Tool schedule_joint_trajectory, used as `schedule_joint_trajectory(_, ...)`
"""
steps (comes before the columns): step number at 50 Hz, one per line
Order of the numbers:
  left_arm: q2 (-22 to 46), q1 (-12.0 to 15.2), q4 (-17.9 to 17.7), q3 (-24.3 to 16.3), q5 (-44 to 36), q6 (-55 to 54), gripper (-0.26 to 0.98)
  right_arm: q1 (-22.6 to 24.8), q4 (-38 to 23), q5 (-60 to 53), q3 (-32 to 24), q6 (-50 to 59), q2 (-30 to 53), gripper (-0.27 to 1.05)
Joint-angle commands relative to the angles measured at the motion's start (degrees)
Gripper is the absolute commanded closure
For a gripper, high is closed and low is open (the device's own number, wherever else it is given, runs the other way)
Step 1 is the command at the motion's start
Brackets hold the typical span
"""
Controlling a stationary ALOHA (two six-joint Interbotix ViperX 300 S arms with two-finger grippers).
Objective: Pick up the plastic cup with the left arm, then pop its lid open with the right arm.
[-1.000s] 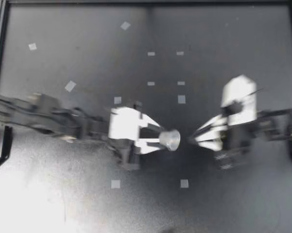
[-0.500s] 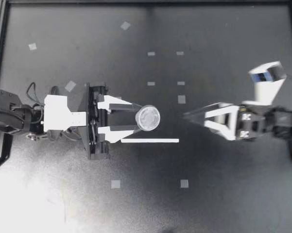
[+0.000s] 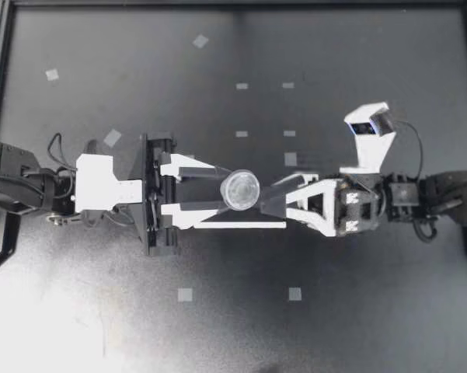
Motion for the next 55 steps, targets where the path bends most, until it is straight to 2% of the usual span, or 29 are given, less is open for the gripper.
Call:
schedule_joint_trajectory(1,-0.8,0.0,0.0,-0.7,-0.4,0.1,0.54,-1.6,-2.3,-6.2,-0.8,-1.8,-6.3,0.12)
schedule_joint_trajectory(4,-0.9,0.0,0.0,-0.6,-0.4,0.0,0.54,-1.9,-3.8,-10.0,-0.2,-6.6,-10.6,0.12)
schedule_joint_trajectory(7,-0.9,-0.1,0.0,-0.5,-0.4,0.0,0.54,-2.1,-4.2,-8.2,1.3,-12.1,-13.8,0.12)
schedule_joint_trajectory(15,-0.7,-0.1,0.0,-0.4,-0.4,-0.9,0.54,-3.2,-4.9,10.7,4.1,-22.6,-20.2,0.13)
schedule_joint_trajectory(23,-1.1,0.0,-0.1,-0.6,-0.4,-4.2,0.54,-3.5,-7.4,34.5,3.8,-49.0,-26.0,0.13)
schedule_joint_trajectory(26,-1.4,0.0,-0.1,-0.6,-0.5,-6.2,0.54,-3.5,-7.3,38.8,4.2,-60.6,-27.8,0.12)
schedule_joint_trajectory(32,-1.1,-0.1,-0.8,-1.1,-0.6,-11.1,0.54,-3.5,-5.4,39.5,6.7,-79.1,-30.3,0.13)
schedule_joint_trajectory(38,-1.0,-0.1,-1.1,-1.1,-0.6,-16.1,0.54,-3.4,-1.9,37.8,8.6,-82.4,-31.6,0.13)
schedule_joint_trajectory(45,-0.4,-0.1,-1.1,-1.4,-0.5,-16.8,0.54,-3.4,-1.7,35.3,10.7,-81.2,-31.9,0.13)
schedule_joint_trajectory(55,-0.2,0.0,-1.1,-1.9,-0.4,-16.1,0.54,-3.4,-1.7,35.1,11.0,-78.1,-31.7,0.13)
